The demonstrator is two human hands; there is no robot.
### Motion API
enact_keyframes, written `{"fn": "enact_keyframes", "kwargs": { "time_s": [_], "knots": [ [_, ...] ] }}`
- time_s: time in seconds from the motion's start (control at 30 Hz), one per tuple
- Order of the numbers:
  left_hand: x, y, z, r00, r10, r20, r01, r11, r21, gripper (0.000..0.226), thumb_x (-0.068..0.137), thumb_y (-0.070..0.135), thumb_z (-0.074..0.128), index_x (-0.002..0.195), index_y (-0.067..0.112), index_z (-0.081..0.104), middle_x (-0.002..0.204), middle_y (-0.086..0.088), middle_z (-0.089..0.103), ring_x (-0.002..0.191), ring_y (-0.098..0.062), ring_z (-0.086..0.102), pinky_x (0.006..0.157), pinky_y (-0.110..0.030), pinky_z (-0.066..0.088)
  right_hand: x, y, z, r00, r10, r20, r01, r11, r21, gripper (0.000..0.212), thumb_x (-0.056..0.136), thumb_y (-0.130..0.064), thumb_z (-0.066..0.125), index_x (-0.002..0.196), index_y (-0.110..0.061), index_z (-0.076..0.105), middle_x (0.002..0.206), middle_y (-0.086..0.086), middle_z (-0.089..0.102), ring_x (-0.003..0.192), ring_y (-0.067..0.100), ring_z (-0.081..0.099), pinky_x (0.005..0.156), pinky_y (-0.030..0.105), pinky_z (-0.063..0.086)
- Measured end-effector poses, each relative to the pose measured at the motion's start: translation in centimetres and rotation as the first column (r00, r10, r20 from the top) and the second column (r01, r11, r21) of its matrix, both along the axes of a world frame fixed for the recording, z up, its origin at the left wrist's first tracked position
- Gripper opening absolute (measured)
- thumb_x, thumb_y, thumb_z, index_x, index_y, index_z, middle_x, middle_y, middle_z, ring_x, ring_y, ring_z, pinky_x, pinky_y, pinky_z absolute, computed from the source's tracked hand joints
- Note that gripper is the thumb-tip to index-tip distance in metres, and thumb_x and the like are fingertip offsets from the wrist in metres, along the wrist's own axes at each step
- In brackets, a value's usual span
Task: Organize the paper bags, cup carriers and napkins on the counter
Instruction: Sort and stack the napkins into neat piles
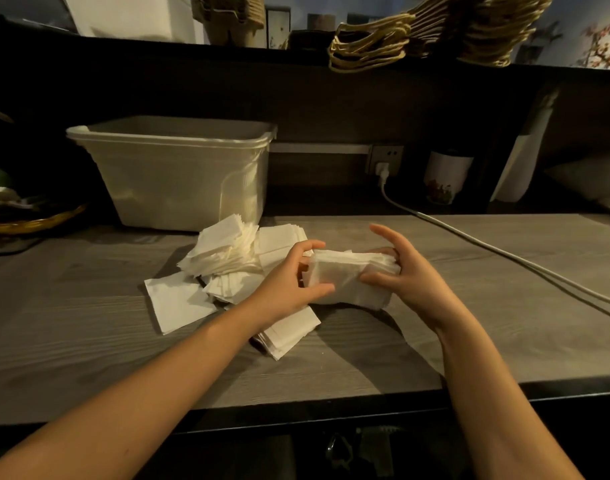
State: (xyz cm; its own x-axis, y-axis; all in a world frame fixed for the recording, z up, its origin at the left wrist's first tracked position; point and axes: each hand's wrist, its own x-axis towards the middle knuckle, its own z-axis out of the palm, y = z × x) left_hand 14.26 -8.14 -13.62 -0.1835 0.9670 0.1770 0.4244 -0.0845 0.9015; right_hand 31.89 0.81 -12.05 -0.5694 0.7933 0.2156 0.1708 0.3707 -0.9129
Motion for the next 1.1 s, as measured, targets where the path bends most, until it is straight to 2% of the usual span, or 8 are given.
{"fn": "enact_keyframes", "kwargs": {
  "time_s": [0.13,0.3,0.4,0.53,0.67,0.77,0.93,1.1],
  "knots": [
    [-0.1,0.2,0.1,0.999,0.023,-0.03,-0.024,0.999,-0.031,0.05,0.086,0.015,0.064,0.128,0.029,0.041,0.118,0.003,0.054,0.105,-0.011,0.055,0.09,-0.029,0.051,0.2,0.3,0.6,0.995,0.031,0.09,-0.034,0.999,0.038,0.08,0.079,-0.012,0.072,0.141,-0.037,0.029,0.109,-0.013,0.059,0.099,0.004,0.057,0.081,0.021,0.049],
    [0.2,-0.3,0.0,0.999,0.001,-0.049,-0.001,1.0,-0.001,0.065,0.082,0.019,0.069,0.131,0.038,0.031,0.116,0.012,0.045,0.103,-0.004,0.054,0.088,-0.023,0.051,1.3,0.2,-0.5,0.978,0.086,0.191,-0.059,0.988,-0.141,0.099,0.076,-0.008,0.074,0.147,-0.038,0.012,0.129,-0.005,0.036,0.105,0.015,0.053,0.081,0.027,0.052],
    [0.9,-0.3,0.7,1.0,-0.016,0.001,0.016,0.999,0.036,0.065,0.085,0.024,0.065,0.132,0.043,0.024,0.124,0.009,0.039,0.112,-0.008,0.049,0.088,-0.019,0.048,1.7,0.5,-0.7,0.964,0.088,0.251,-0.055,0.989,-0.137,0.099,0.075,-0.01,0.075,0.147,-0.037,0.013,0.142,0.0,0.033,0.123,0.021,0.044,0.1,0.036,0.044],
    [2.2,0.2,2.1,0.974,0.123,0.188,-0.122,0.992,-0.019,0.035,0.092,0.042,0.046,0.126,0.034,0.04,0.126,0.006,0.041,0.116,-0.01,0.04,0.089,-0.025,0.034,1.6,0.5,-0.8,0.948,0.055,0.313,-0.042,0.998,-0.049,0.077,0.078,-0.011,0.073,0.14,-0.03,0.032,0.119,-0.011,0.05,0.112,0.013,0.05,0.096,0.033,0.044],
    [3.0,1.2,2.2,0.936,0.252,0.244,-0.26,0.966,-0.002,0.025,0.094,0.042,0.046,0.108,0.021,0.051,0.096,0.009,0.049,0.088,-0.007,0.046,0.07,-0.022,0.037,1.4,0.4,-1.0,0.955,-0.009,0.296,-0.006,0.999,0.05,0.043,0.081,-0.009,0.068,0.116,-0.03,0.052,0.102,-0.013,0.059,0.1,0.01,0.056,0.082,0.026,0.046],
    [3.2,2.0,1.6,0.912,0.322,0.254,-0.332,0.943,-0.003,0.014,0.095,0.026,0.048,0.105,0.017,0.047,0.099,0.006,0.051,0.088,-0.009,0.047,0.07,-0.018,0.039,1.5,0.4,-0.9,0.972,-0.017,0.235,-0.002,0.997,0.08,0.037,0.083,-0.008,0.066,0.108,-0.032,0.052,0.099,-0.017,0.058,0.102,0.008,0.056,0.075,0.019,0.046],
    [3.7,2.2,0.7,0.924,0.303,0.234,-0.319,0.947,0.034,0.021,0.097,0.011,0.035,0.115,0.022,0.041,0.111,0.002,0.052,0.083,-0.005,0.047,0.073,-0.02,0.039,1.4,0.3,-1.0,0.981,0.025,0.193,-0.021,1.0,-0.023,0.056,0.081,-0.011,0.07,0.126,-0.032,0.043,0.113,-0.012,0.054,0.102,0.006,0.053,0.069,0.017,0.048],
    [4.2,3.2,1.4,0.91,0.326,0.256,-0.356,0.931,0.08,0.019,0.101,0.015,0.03,0.11,0.02,0.046,0.101,0.008,0.053,0.082,0.0,0.047,0.07,-0.013,0.037,1.3,0.4,-0.9,1.0,-0.013,0.016,0.016,0.984,-0.177,0.077,0.08,-0.007,0.07,0.14,-0.032,0.028,0.11,-0.007,0.056,0.101,0.012,0.059,0.085,0.03,0.052]
  ]
}}
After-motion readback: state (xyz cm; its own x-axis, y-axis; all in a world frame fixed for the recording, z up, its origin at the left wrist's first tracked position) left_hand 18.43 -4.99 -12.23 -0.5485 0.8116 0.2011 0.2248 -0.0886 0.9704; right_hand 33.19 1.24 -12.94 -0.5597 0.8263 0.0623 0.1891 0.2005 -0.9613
